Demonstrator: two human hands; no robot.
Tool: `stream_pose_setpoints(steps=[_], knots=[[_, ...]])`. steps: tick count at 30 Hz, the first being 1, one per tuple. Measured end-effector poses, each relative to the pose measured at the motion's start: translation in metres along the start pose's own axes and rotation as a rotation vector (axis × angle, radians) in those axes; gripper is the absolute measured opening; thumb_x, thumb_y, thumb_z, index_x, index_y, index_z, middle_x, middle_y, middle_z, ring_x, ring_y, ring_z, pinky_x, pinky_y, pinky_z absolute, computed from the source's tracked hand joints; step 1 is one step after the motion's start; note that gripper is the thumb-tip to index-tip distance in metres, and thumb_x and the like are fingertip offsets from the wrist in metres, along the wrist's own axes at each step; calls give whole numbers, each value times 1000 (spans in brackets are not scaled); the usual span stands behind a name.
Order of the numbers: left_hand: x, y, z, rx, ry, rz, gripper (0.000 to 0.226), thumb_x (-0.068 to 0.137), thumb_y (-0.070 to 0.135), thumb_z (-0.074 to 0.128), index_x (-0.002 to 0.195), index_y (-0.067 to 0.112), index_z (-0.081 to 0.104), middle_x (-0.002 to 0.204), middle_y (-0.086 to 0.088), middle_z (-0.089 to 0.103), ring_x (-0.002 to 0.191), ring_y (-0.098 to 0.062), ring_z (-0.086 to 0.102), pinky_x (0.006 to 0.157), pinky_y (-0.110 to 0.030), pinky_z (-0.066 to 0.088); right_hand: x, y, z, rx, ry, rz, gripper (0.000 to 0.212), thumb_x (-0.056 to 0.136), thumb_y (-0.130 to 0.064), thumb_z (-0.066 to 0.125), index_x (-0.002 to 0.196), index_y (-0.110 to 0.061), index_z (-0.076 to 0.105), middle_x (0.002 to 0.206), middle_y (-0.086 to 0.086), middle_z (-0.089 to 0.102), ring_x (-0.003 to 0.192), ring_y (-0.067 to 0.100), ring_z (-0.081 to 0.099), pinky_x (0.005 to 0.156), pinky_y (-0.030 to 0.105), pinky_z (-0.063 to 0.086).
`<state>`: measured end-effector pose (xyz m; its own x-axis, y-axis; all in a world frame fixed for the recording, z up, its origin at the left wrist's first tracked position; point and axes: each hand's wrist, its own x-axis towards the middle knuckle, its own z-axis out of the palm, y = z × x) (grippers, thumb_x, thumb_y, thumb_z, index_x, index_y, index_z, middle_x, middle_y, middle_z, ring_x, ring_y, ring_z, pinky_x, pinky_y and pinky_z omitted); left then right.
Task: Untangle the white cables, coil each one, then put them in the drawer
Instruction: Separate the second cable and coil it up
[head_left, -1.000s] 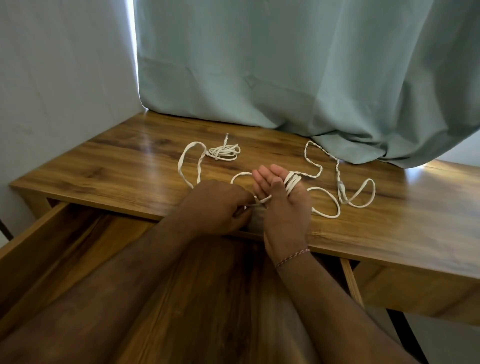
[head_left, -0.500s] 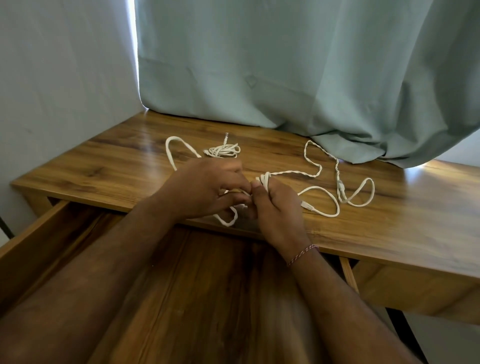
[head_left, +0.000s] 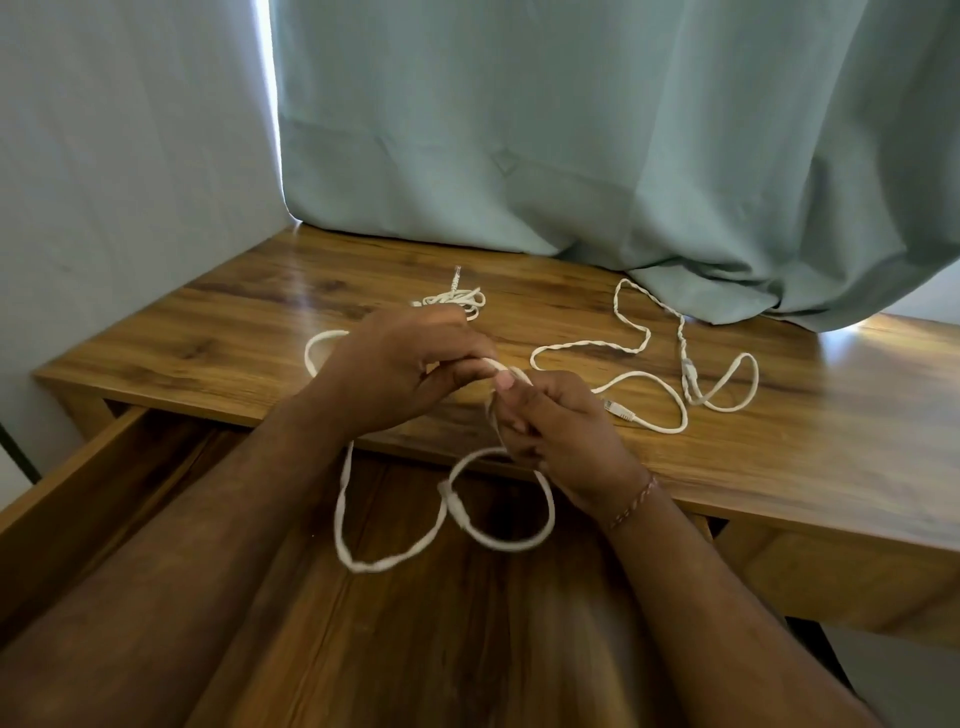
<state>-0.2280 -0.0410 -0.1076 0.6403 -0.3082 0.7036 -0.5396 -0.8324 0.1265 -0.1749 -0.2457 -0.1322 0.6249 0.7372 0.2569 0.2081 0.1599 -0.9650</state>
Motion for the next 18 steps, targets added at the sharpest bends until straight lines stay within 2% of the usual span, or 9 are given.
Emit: stream_pose_setpoints(steps=[2, 4, 8, 12, 14, 15, 17, 18], knots=[[-1, 2, 7, -15, 18, 3, 29, 106, 35, 53, 116, 19, 76, 95, 6, 72, 83, -13, 66, 68, -40, 52, -1, 1, -4, 212, -75, 7, 45, 103, -32, 46, 61, -16, 44, 47, -2, 30, 40, 11, 22, 41, 29, 12], [-2, 5, 14, -73, 37, -12, 28, 107, 27, 53, 123, 15, 73, 103, 4, 76, 89, -12, 70, 72, -39, 54, -2, 2, -2, 363, -91, 29, 46, 103, -34, 43, 60, -17, 43, 44, -3, 31, 36, 12, 24, 45, 35, 9], [-2, 12, 26, -163, 45, -76, 34, 109, 28, 47, 134, 15, 67, 116, 3, 75, 101, -12, 72, 81, -42, 56, -1, 5, 6, 657, -71, 46, 48, 106, -35, 37, 61, -18, 46, 41, -4, 39, 33, 10, 37, 45, 29, 23], [-3, 13, 36, -231, -30, -169, 34, 109, 25, 46, 137, 16, 63, 118, 3, 74, 105, -13, 71, 86, -40, 56, 1, 3, 9, 849, 7, -20, 38, 106, -30, 35, 73, -17, 49, 53, -1, 49, 45, 12, 46, 55, 28, 32], [-4, 12, 40, -235, -86, -210, 31, 108, 23, 48, 133, 17, 65, 114, 5, 75, 102, -12, 71, 85, -36, 55, 3, 3, 10, 901, 83, -43, 35, 106, -30, 37, 77, -16, 50, 61, 1, 52, 55, 13, 49, 63, 29, 33], [-4, 12, 41, -219, -110, -233, 29, 106, 25, 48, 127, 18, 67, 106, 6, 75, 95, -11, 70, 81, -35, 55, 3, 2, 10, 932, 127, -52, 34, 106, -30, 39, 78, -16, 51, 66, 3, 52, 61, 14, 50, 67, 28, 35], [-5, 12, 42, -134, -170, -279, 28, 102, 32, 45, 109, 19, 68, 88, 3, 72, 80, -17, 68, 70, -39, 53, 3, 1, 9, 982, 212, -76, 32, 106, -31, 40, 81, -15, 52, 77, 6, 56, 72, 17, 53, 74, 28, 43], [-4, 13, 42, -79, -212, -290, 31, 100, 36, 42, 105, 18, 67, 85, -1, 71, 78, -22, 67, 67, -41, 52, 3, 0, 8, 991, 253, -88, 31, 106, -31, 40, 83, -15, 53, 82, 7, 59, 77, 18, 57, 77, 28, 47]])
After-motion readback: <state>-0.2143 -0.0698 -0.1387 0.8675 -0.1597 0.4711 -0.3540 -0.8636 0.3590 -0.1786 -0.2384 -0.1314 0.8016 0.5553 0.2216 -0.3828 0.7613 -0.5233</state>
